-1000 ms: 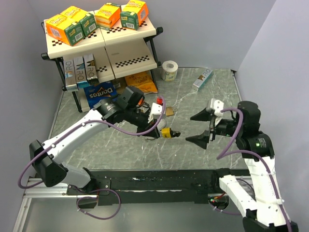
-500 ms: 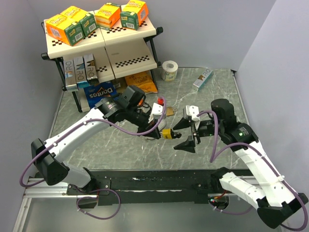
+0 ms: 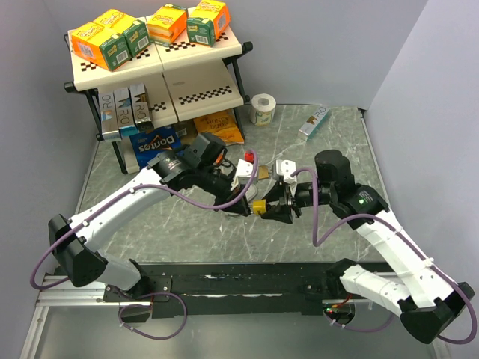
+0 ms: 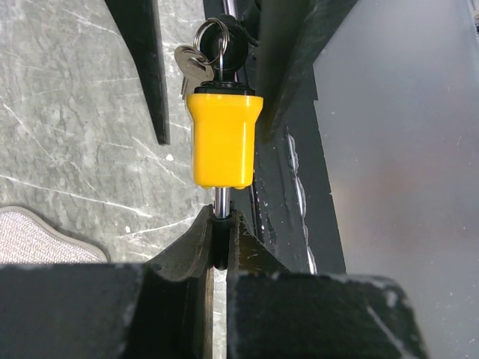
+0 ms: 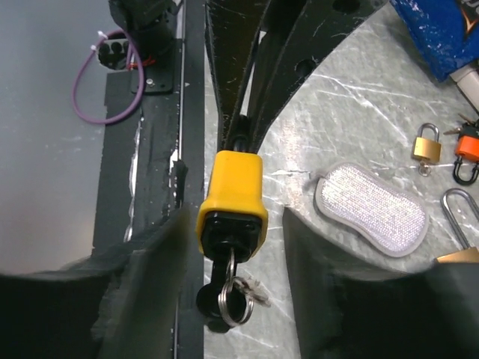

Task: Lock with the key
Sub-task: Pick up the lock from the center of the board, then lock the lock.

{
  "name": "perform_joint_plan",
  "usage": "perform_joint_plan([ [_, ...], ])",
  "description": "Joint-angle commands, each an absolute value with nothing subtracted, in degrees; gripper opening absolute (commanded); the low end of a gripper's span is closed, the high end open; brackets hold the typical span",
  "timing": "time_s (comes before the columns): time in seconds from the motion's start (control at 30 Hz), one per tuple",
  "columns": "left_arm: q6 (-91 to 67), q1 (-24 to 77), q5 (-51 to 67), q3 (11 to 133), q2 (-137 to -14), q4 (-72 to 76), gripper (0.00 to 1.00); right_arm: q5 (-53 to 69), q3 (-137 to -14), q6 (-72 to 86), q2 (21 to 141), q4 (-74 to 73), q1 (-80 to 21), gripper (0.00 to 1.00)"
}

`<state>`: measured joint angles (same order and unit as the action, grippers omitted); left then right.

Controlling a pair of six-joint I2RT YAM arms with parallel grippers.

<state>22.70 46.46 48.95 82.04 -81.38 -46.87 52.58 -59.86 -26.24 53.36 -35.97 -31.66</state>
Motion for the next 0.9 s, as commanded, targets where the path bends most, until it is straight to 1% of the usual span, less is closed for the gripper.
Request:
perform_joint_plan([
  [0.0,22.0,46.8,53.2,83.4,-79.2,-42.7,0.01,51.2,-60.2,-26.6,53.7,-33.5,-32.4,0.5],
  [0.03,21.8,46.8,53.2,83.3,-79.1,-42.7,0.01,51.2,-60.3,-26.8,54.0,-33.7,-32.5,0.45],
  [0.07,21.6,46.8,53.1,83.3,-78.8,-42.4,0.01,51.4,-60.5,-26.8,54.2,-33.8,-32.6,0.34],
  [0.1,21.4,46.8,53.0,83.0,-78.6,-42.0,0.01,51.7,-60.7,-26.7,54.4,-34.0,-32.6,0.26],
  [0.13,20.8,46.6,52.5,82.9,-78.1,-41.7,0.04,51.9,-60.9,-25.9,54.6,-34.1,-32.6,0.02],
  [0.17,20.7,46.3,52.4,82.2,-77.7,-41.1,0.07,52.1,-61.3,-25.6,54.8,-34.2,-32.7,0.0],
  [0.2,20.2,45.9,52.6,81.4,-77.1,-40.3,0.12,52.4,-61.6,-25.2,54.8,-34.1,-32.6,0.0],
  [0.23,19.1,44.7,53.2,80.3,-75.6,-39.5,0.24,52.8,-61.8,-24.3,54.8,-33.8,-32.4,0.0],
  [0.27,18.5,43.9,53.3,78.1,-74.5,-37.4,0.3,53.2,-62.1,-23.7,54.8,-33.7,-32.5,0.0],
  [0.3,17.9,43.1,53.5,76.8,-73.7,-36.4,0.41,53.5,-62.3,-23.4,54.8,-33.2,-32.5,0.0],
  [0.33,17.0,41.2,53.7,75.5,-71.7,-35.4,0.45,54.0,-62.4,-22.6,54.6,-32.8,-32.3,0.0],
  [0.4,16.5,39.5,54.1,72.0,-69.6,-33.0,0.49,54.8,-62.6,-21.3,54.3,-31.9,-31.8,0.0],
  [0.43,15.8,38.1,54.3,70.9,-68.0,-32.1,0.49,55.8,-62.7,-19.7,54.1,-30.9,-31.6,0.0],
  [0.57,13.3,37.5,55.9,65.8,-64.9,-27.2,0.49,59.7,-61.8,-13.9,53.7,-27.0,-30.3,0.0],
  [0.8,4.2,37.7,59.4,63.8,-65.0,-20.1,0.52,62.3,-60.9,-6.0,53.2,-20.9,-29.7,0.0],
  [0.87,2.3,38.6,58.5,62.3,-64.4,-17.5,0.52,62.7,-60.9,-4.9,53.0,-19.9,-29.7,0.0],
])
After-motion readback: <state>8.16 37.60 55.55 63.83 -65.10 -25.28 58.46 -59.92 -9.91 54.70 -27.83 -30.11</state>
